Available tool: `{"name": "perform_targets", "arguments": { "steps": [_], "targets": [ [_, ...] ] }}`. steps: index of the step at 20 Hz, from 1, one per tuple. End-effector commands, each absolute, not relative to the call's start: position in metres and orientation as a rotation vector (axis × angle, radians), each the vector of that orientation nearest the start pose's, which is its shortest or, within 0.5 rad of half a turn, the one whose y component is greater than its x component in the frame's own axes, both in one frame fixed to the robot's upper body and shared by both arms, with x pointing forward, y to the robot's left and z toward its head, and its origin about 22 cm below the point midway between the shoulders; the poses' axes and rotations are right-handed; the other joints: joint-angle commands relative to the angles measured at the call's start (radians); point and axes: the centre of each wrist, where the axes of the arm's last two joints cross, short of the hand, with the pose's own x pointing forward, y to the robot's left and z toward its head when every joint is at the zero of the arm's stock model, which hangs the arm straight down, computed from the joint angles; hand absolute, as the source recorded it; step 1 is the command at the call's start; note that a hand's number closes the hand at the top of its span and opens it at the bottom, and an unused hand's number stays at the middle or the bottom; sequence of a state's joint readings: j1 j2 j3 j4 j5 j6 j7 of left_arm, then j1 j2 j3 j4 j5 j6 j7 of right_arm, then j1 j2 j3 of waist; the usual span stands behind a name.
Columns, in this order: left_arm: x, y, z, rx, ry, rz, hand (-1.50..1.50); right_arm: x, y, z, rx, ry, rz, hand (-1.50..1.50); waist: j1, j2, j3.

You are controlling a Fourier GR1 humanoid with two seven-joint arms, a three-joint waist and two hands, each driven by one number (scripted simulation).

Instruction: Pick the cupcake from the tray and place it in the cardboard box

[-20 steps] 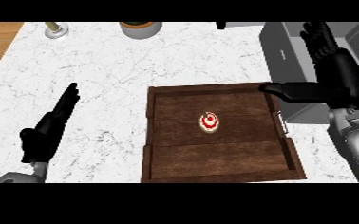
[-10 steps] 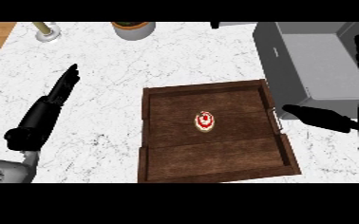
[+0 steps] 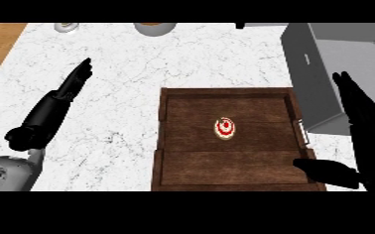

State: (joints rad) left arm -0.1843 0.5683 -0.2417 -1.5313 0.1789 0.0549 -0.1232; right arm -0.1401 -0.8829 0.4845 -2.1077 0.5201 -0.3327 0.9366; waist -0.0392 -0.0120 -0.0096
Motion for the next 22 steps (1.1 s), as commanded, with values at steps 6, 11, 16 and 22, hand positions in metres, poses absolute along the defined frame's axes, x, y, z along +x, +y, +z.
{"name": "perform_targets", "arguments": {
  "steps": [6, 11, 16, 22],
  "targets": [
    [0.290, 0.261, 0.072, 0.091, -1.758, -0.573, 0.00, 0.196, -0.181, 0.166, -1.063, -0.989, 0.885, -1.50, 0.074, 0.017, 0.000],
    [0.291, 0.253, 0.071, 0.054, -1.760, -0.561, 0.00, 0.214, -0.162, 0.167, -1.044, -0.882, 0.895, -1.50, 0.088, 0.015, -0.001],
    [0.293, 0.265, 0.073, 0.090, -1.748, -0.549, 0.00, 0.223, -0.141, 0.137, -0.967, -0.802, 0.924, -1.50, 0.065, 0.008, 0.000],
    [0.294, 0.267, 0.069, 0.086, -1.744, -0.557, 0.00, 0.254, -0.114, 0.133, -0.949, -0.765, 0.924, -1.50, 0.056, 0.009, 0.002]
  ]
}}
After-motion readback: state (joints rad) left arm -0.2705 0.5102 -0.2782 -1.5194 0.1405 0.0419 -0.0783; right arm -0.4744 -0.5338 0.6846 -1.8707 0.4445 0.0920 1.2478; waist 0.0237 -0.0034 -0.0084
